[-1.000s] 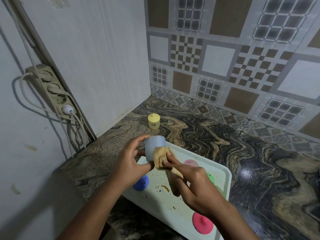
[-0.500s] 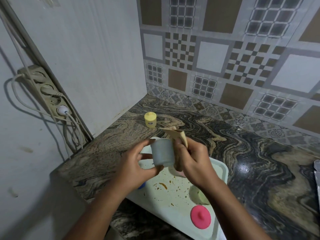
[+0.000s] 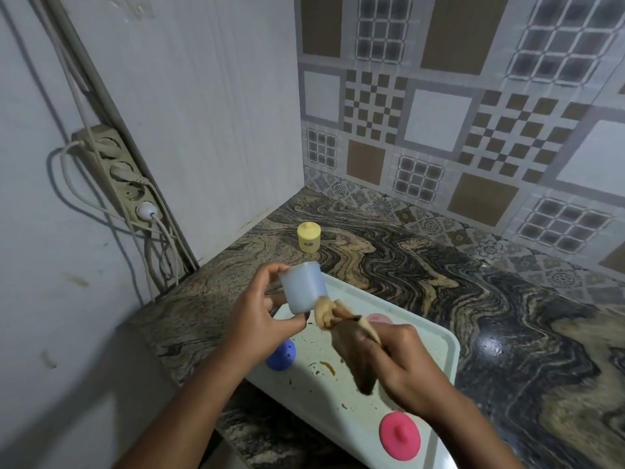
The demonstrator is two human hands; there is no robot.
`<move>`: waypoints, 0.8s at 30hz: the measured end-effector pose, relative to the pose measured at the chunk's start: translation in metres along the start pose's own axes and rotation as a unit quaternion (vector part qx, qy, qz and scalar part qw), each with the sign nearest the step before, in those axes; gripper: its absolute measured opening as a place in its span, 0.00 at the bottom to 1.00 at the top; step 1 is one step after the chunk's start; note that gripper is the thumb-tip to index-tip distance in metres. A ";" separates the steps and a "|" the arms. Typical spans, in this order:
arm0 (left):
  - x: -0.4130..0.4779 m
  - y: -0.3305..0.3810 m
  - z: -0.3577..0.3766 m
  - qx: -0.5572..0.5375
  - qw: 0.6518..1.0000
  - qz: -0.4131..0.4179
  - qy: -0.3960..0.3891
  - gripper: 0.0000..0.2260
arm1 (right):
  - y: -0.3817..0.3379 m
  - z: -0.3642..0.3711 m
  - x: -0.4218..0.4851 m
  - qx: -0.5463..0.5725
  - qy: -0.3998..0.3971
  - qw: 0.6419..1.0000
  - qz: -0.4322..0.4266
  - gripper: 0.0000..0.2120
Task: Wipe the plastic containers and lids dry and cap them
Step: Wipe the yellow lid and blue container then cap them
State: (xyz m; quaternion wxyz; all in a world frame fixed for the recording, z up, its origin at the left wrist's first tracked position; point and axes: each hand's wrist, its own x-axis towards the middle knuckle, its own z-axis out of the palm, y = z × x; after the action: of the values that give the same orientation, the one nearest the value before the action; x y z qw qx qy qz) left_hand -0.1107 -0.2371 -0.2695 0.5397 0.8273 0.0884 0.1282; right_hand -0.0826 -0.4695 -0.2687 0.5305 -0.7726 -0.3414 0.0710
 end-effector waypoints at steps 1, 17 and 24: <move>0.000 0.000 0.001 0.003 1.000 0.003 -0.006 0.32 | 0.000 -0.003 0.001 0.037 0.030 0.999 0.017 0.19; -0.008 0.002 0.025 -0.001 0.997 -0.044 0.069 0.36 | 0.019 0.004 0.036 -0.075 0.005 0.997 -0.020 0.10; -0.015 0.007 0.016 0.068 0.996 -0.018 0.048 0.33 | 0.024 -0.016 0.004 0.009 -0.057 0.998 0.021 0.19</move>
State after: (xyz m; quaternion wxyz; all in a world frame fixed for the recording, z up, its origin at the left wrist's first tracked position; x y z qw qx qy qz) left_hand -0.1203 -0.2579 -0.2705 0.4799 0.8531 0.1376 0.1513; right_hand -0.0610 -0.4842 -0.2821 0.5159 -0.7692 -0.3542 0.1292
